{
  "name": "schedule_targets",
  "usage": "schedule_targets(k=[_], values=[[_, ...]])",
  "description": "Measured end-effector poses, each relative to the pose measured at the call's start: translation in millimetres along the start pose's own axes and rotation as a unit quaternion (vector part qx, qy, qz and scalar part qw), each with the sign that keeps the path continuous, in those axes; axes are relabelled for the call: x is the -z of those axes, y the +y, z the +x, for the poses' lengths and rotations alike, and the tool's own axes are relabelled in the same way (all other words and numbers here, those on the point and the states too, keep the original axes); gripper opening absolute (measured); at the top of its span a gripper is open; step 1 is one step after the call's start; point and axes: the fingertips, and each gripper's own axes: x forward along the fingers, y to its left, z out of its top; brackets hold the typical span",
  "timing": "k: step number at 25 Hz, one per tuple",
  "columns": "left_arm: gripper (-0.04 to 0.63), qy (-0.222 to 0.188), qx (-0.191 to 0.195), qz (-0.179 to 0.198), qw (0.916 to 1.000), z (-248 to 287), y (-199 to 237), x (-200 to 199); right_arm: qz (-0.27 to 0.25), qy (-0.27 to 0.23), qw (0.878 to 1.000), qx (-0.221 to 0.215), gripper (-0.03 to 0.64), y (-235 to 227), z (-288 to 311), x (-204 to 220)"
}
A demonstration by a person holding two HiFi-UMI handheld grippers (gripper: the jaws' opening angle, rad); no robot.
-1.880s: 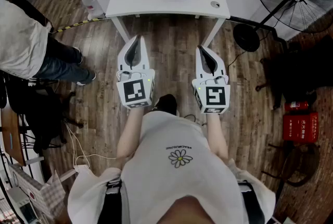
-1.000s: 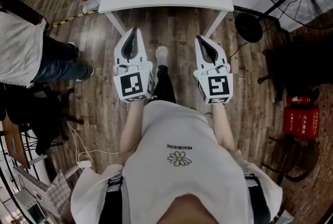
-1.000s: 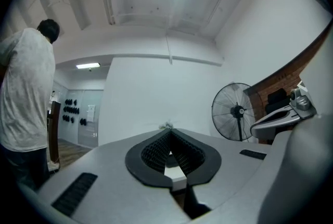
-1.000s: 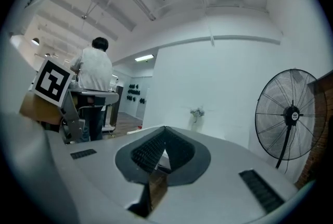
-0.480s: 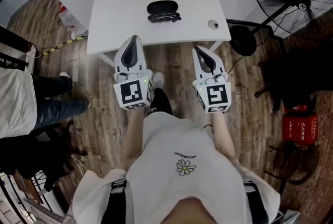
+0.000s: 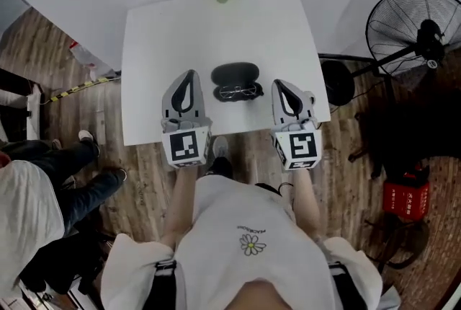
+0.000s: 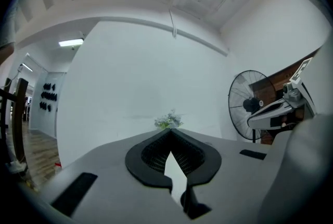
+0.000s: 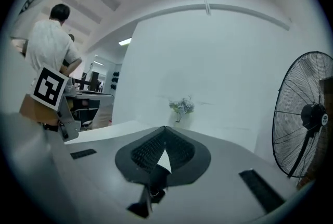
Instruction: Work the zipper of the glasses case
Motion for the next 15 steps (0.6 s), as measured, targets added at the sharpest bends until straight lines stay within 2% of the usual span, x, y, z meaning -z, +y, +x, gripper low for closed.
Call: schedule_targets(k=[3,6,10,15], values=[[0.015,0.016,0.004,0.007,0.9998,36.7,25.1,16.6,-0.004,0.008,1.0,0.0,0.008,-7.3,47.5,2.0],[0.015,0.017,-0.013,-0.022,0.9995,61.7,39.1,26.1,-0.003,0.02,1.0,0.005,0.008,-15.7,80.0,3.9],[0.015,0.039,-0.002,-0.013,0.9991,80.2,33.4,39.9,0.002,0.027,1.0,0.004,0.008,-26.8,103.3,10.2],[0.015,0.035,-0.006,-0.002,0.9994,92.2,25.4,32.6,0.008,0.015,1.0,-0.017,0.008,-35.8,118.2,14.3]])
